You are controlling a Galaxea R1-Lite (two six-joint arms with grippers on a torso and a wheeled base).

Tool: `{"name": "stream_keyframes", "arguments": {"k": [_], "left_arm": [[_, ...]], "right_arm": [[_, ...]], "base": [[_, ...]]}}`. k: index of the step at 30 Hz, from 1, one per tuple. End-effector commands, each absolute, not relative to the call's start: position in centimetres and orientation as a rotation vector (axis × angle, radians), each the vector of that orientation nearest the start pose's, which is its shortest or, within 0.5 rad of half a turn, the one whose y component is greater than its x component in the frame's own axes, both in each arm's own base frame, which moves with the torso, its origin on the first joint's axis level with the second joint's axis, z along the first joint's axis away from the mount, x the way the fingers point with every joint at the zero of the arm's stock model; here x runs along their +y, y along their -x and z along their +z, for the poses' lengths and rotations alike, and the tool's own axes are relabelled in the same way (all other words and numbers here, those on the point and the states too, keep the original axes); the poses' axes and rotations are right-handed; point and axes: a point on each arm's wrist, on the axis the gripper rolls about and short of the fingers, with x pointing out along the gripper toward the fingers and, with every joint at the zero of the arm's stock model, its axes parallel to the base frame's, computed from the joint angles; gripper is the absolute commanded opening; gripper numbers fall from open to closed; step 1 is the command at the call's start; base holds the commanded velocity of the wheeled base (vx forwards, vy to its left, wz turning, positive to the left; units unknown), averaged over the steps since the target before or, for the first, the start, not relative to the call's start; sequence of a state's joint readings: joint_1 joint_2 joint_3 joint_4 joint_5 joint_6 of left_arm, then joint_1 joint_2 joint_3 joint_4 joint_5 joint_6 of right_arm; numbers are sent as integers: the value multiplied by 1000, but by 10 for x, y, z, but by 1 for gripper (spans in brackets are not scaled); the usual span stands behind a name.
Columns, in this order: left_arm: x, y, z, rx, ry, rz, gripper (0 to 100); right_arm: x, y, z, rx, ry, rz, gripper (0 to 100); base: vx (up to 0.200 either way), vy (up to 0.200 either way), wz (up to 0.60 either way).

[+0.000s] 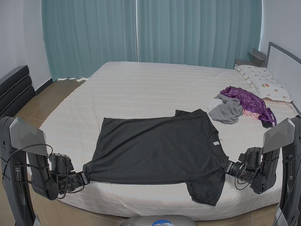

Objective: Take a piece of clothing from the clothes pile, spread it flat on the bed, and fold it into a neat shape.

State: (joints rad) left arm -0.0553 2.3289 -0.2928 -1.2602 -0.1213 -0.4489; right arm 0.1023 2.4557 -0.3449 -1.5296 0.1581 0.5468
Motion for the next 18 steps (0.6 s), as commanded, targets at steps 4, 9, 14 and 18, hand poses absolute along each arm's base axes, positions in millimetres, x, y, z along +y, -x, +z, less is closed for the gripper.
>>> {"name": "stream_keyframes", "arguments": {"k": [4,9,14,18], "left_arm": [[-18,-267,-45,807,452,7,0],[-19,-267,-45,809,464,7,0],[-19,-267,-45,812,476,7,0],[-20,-266,-45,816,475,5,0]], "right_arm": [[38,-292,-60,645,-550,114,100],[34,-273,-53,687,-557,143,100],[29,-245,-42,769,-556,211,100],[30,-237,-49,818,-515,244,100]], "base": [[0,0,0],[0,0,0],[0,0,0],[0,0,0]]}}
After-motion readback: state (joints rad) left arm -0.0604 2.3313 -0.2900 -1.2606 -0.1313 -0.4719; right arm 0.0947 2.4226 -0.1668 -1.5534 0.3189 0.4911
